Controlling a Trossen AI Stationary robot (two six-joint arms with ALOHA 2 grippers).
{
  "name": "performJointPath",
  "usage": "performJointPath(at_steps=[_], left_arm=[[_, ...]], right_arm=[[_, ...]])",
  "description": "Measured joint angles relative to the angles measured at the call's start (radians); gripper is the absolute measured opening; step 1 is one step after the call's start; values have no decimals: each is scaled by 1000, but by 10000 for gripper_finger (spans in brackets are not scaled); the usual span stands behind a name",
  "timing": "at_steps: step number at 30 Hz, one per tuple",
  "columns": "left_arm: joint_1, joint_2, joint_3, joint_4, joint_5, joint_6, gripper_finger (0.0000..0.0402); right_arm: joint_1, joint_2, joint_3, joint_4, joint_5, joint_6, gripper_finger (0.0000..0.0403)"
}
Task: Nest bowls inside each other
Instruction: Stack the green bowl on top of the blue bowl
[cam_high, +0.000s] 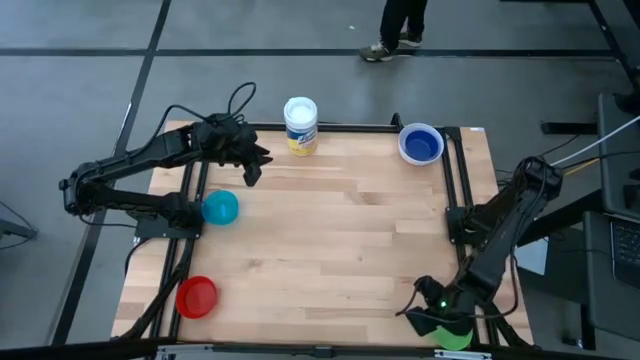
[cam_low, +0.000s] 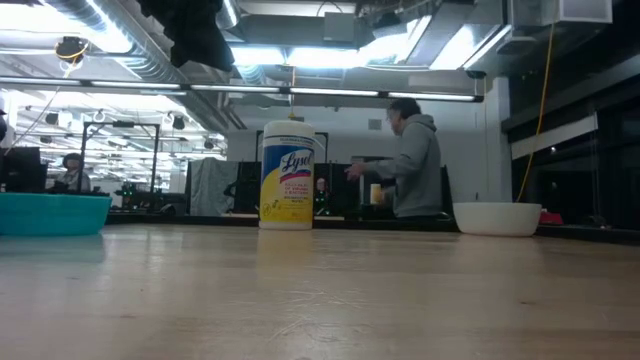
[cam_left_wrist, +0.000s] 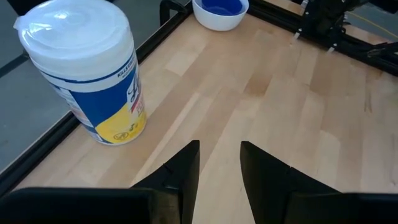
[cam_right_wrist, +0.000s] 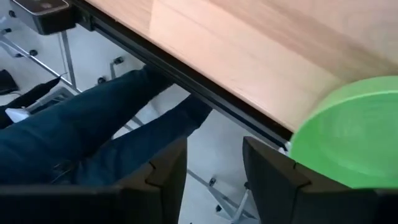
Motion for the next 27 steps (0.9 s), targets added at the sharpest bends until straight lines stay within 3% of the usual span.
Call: performJointPath(at_steps=[7,16,27], left_arm=[[0,6,0,-7,1,8,112],[2,40,0,-14,42,26,112],[2,69,0,-15,53,54,112]], right_arm=[[-13,50,0,58,-3,9,170],[36,50,0,4,-111,46,185],[29,50,0,-46,-121,49,158]])
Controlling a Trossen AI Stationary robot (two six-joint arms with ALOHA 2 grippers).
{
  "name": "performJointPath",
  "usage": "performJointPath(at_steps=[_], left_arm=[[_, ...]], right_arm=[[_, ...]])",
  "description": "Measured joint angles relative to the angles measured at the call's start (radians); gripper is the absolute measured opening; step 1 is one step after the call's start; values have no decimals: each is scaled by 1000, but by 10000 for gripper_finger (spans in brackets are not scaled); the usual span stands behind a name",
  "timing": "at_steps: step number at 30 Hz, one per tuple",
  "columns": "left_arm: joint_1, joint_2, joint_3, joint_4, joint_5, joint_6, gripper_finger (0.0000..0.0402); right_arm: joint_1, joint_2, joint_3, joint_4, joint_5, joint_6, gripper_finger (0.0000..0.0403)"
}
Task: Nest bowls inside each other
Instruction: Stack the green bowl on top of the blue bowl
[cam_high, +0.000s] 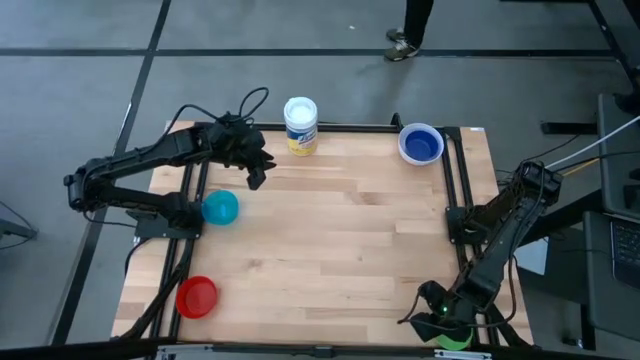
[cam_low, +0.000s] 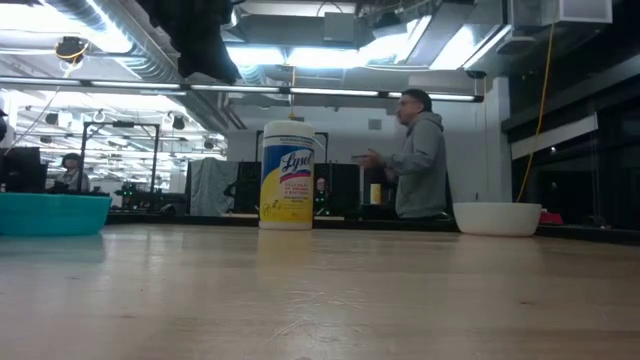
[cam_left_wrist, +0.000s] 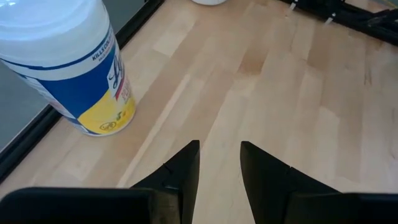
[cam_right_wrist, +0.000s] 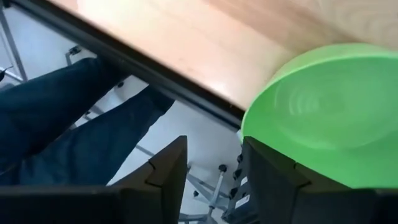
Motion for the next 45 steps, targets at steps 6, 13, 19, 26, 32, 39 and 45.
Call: performJointPath(at_steps=[6,13,19,26,32,39,45], left_arm=[[0,23,0,0,7,13,112],[0,39,0,1,17,25,112],[0,40,0,17,18,24,112],[0,40,0,23,26,17,112],[0,39,0,23,26,16,112],[0,39,0,23,26,16,112],[0,39,0,23,26,16,112]], right_arm=[[-20,26,0,-10,1,4,151],[-38,90,0,42,3,8,150],[-39,91,0,98,19,15,155],[-47,40,8,-30,-2,18,166],[-19,27,8,-122,-165,42,156],[-32,27,8,-103,-117,41,140],[-52,34,8,-98,-79,38,148]])
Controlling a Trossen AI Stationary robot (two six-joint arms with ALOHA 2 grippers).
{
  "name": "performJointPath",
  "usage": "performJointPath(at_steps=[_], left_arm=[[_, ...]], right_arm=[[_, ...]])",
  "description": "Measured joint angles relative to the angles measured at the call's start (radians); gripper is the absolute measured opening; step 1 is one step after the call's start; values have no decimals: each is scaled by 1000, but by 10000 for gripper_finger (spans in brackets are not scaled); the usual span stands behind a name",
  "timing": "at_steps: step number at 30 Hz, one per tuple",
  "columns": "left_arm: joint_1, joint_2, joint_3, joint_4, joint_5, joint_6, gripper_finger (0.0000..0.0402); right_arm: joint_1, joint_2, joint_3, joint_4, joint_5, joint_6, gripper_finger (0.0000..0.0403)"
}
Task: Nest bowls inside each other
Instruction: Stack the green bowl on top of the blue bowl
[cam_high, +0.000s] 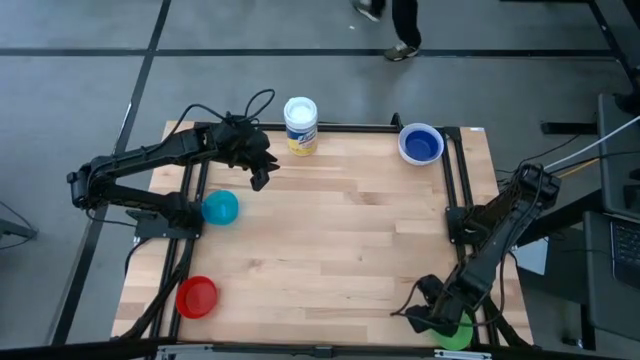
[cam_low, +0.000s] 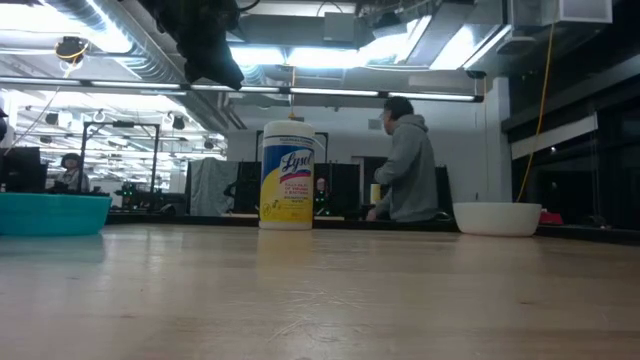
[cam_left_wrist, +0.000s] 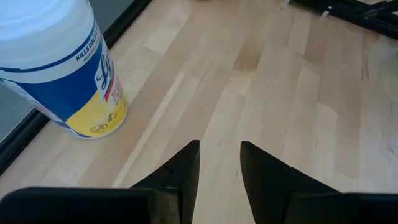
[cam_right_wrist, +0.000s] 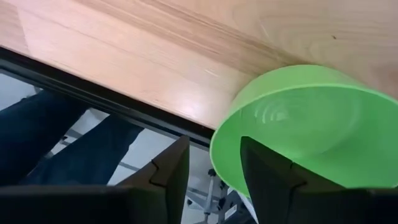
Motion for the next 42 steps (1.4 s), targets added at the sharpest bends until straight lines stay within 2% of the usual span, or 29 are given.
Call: performJointPath(at_steps=[6,17,29,32,35,36,39,42], left_arm=[[0,0,0,0,0,1,112],[0,0,0,-1,-3,2,112],[0,0,0,-1,-1,-17,112],[0,0,0,-1,-1,-17,112],[0,0,0,-1,-1,-12,112],[0,0,0,-1,-1,-12,112],[0,0,0,-1,-1,-12,112],[0,0,0,0,-4,-11,112]], right_arm=[[0,23,0,24,1,1,152],[0,93,0,61,7,4,123],[-9,154,0,105,3,14,114],[-18,161,0,108,5,12,83],[-30,158,1,100,1,-1,23],[-36,155,2,95,3,-10,14],[-71,126,1,58,45,-51,7],[-166,44,1,12,135,-181,5]])
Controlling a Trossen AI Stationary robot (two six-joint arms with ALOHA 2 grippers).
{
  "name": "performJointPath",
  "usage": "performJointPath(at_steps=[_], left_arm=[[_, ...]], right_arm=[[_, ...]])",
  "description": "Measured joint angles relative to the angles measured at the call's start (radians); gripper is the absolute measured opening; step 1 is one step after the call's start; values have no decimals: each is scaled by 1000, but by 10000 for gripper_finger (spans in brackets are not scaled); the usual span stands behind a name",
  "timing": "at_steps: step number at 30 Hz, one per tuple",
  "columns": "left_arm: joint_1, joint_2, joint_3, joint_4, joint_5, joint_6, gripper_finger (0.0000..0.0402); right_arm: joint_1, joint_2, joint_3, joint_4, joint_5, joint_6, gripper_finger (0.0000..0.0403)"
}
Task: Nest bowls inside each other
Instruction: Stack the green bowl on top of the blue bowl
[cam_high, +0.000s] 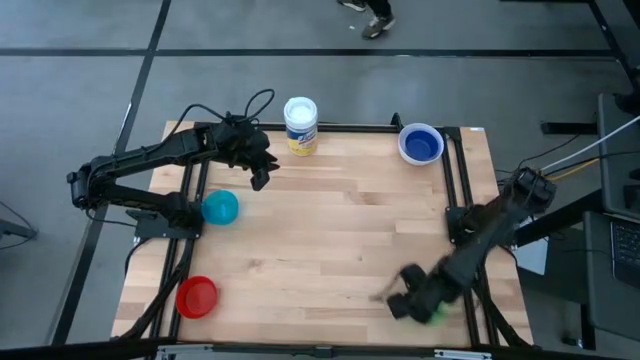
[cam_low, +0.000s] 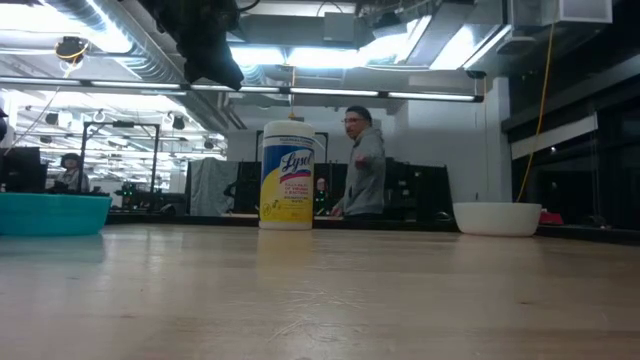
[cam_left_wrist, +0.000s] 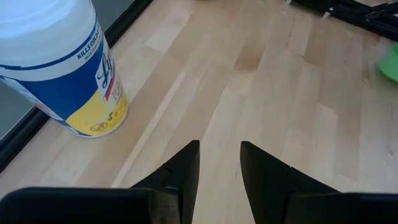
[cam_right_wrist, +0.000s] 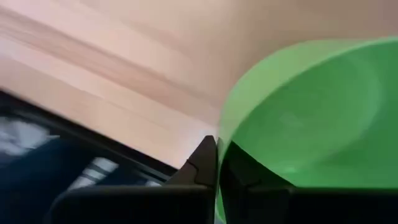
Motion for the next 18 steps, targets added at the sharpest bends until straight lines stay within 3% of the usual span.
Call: performJointPath(at_steps=[5,13,18], left_arm=[[0,0,0,20,-15,1,112],[0,0,0,53,-40,1,112],[0,0,0,55,-59,-4,112]], right_arm=[[-281,-130,15,-127,58,-446,3],[-844,-203,23,-213,-112,-1169,2],[-1124,-180,131,-374,-125,-1515,1]])
